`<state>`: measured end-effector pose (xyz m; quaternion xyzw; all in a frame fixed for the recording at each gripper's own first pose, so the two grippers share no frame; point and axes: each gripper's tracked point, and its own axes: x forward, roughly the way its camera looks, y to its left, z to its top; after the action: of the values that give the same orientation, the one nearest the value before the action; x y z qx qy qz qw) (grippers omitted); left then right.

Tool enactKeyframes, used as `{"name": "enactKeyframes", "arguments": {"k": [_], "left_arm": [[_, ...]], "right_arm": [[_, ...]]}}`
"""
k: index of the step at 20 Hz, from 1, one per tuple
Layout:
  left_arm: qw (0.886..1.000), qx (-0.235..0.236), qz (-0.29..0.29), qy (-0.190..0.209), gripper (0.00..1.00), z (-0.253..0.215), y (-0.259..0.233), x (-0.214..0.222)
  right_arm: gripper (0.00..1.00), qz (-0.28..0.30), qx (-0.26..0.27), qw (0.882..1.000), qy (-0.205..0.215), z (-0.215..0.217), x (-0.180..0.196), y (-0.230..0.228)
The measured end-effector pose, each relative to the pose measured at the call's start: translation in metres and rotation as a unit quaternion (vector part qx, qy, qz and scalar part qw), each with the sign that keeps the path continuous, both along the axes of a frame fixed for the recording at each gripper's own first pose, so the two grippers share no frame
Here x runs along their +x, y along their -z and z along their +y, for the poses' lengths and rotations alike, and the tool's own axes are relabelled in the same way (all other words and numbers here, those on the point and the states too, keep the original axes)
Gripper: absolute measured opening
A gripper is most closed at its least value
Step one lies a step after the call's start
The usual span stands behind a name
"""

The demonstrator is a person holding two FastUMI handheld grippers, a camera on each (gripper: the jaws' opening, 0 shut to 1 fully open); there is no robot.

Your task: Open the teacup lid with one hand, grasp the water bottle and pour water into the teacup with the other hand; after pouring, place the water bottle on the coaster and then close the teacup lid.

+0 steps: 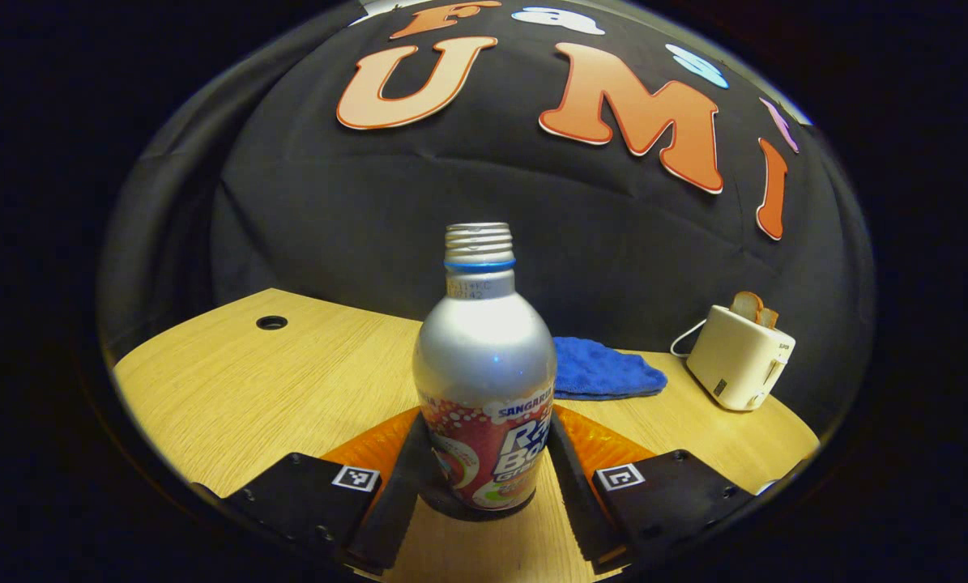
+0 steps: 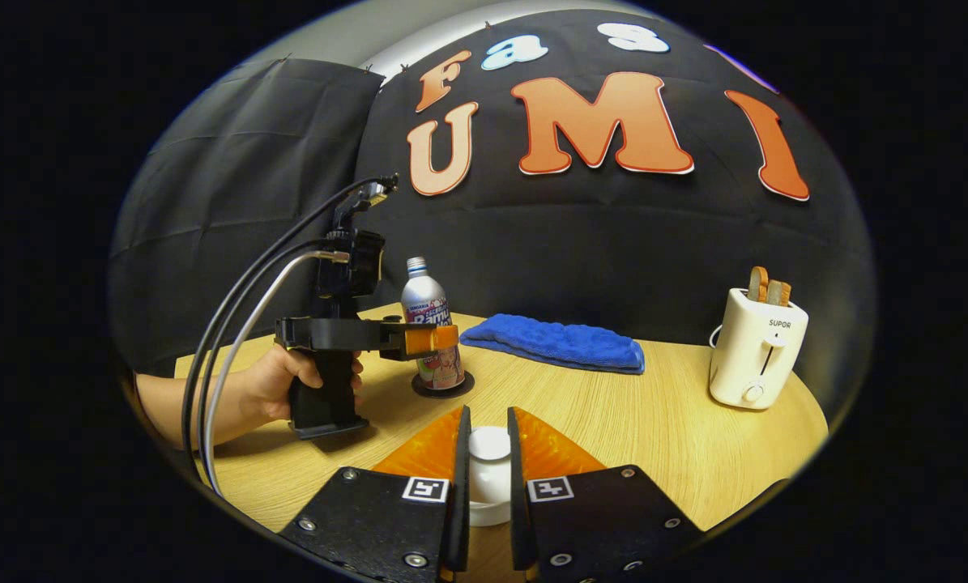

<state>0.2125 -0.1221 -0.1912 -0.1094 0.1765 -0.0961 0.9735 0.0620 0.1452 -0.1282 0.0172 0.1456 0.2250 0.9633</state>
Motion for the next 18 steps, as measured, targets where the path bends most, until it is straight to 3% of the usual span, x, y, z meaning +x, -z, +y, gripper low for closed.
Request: {"name": "enactKeyframes", "arguments": {"k": [7,11,12,16,17,18], "left_arm": [[1.000,0.018,0.013,0.016,0.83,-0.003,0.005,-0.001],[0.999,0.024,0.008,0.023,0.93,-0.003,0.000,-0.007],[0.999,0.022,0.006,0.025,0.89,-0.004,-0.002,-0.011],[0.999,0.038,-0.010,0.036,0.94,-0.004,-0.011,-0.027],[0.998,0.040,-0.010,0.038,0.89,-0.004,-0.011,-0.031],[0.998,0.038,-0.011,0.039,0.93,-0.003,-0.013,-0.035]], "right_arm": [[0.21,0.005,-0.007,1.000,-0.007,0.006,0.000,0.009],[0.21,0.005,-0.015,1.000,-0.007,0.009,0.002,0.018],[0.21,0.004,-0.016,1.000,-0.006,0.009,0.002,0.020],[0.21,0.001,-0.007,1.000,-0.003,0.011,0.003,0.027],[0.21,-0.002,-0.001,1.000,-0.004,0.013,0.002,0.027],[0.21,-0.003,0.000,1.000,-0.004,0.015,0.003,0.028]]}}
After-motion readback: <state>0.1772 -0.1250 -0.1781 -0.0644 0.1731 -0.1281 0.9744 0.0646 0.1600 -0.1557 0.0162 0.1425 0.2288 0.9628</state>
